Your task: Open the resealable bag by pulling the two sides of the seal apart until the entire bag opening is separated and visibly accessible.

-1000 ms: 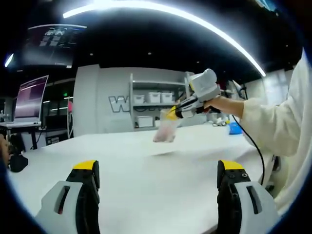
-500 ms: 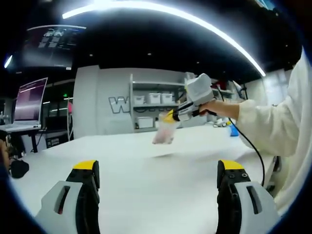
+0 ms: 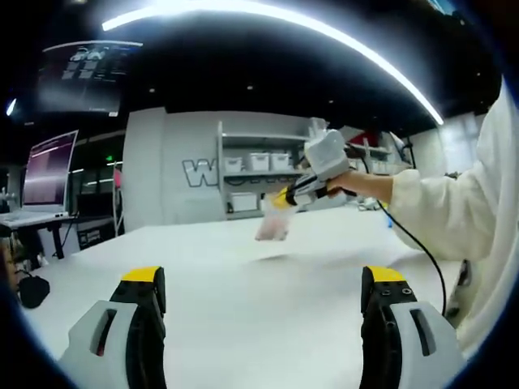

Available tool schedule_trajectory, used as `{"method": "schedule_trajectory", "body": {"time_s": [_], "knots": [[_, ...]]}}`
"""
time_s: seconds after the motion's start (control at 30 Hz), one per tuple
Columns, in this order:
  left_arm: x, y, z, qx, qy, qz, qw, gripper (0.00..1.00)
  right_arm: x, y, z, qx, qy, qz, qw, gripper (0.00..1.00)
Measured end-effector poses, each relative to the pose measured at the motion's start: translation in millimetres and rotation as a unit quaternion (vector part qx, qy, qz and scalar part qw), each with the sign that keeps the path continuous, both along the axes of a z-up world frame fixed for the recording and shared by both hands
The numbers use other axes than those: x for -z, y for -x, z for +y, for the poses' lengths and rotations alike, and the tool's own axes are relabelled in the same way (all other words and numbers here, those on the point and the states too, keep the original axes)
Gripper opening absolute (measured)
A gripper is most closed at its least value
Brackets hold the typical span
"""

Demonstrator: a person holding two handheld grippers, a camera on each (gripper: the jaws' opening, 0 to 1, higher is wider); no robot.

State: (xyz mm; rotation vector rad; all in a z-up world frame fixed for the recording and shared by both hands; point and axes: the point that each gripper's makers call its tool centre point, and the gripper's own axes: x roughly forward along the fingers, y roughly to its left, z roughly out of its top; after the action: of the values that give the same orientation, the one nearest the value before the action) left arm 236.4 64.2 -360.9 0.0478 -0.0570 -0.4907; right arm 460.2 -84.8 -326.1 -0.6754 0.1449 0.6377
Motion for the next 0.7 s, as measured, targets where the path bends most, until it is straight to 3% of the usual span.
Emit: {"method": "schedule_trajectory", "body": {"time_s": [0.7], "knots": [[-4.2,-19.9,16.4,-0.012,-0.003,0.008,0.9999,0.99,10.2,-42.0,5.2,0.015,-0.008,0.021,0.9996,0.00]]}}
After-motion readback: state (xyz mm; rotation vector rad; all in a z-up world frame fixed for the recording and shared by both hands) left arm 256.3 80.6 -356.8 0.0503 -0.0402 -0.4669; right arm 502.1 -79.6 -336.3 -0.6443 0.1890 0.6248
